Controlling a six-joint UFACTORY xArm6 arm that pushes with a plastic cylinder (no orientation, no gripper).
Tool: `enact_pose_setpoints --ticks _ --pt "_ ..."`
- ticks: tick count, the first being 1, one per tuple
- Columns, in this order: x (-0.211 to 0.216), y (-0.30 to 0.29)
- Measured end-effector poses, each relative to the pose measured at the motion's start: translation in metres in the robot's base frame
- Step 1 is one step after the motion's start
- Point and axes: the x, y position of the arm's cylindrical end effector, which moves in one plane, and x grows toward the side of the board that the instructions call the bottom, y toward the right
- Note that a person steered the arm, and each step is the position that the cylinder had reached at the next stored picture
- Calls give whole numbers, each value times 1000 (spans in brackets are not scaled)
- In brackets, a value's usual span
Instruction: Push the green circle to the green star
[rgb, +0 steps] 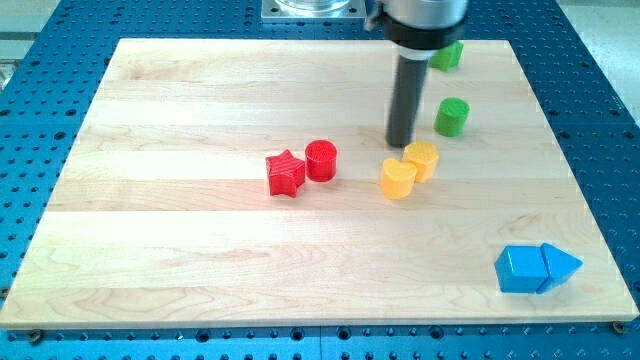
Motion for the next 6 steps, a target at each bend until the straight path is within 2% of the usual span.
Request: enact_pose_setpoints --ticks 1,2,3,4,6 --pt "-12 69" --pt "-80 76" --pt "-110 63" --pt "-70 16" --pt "-121 -19"
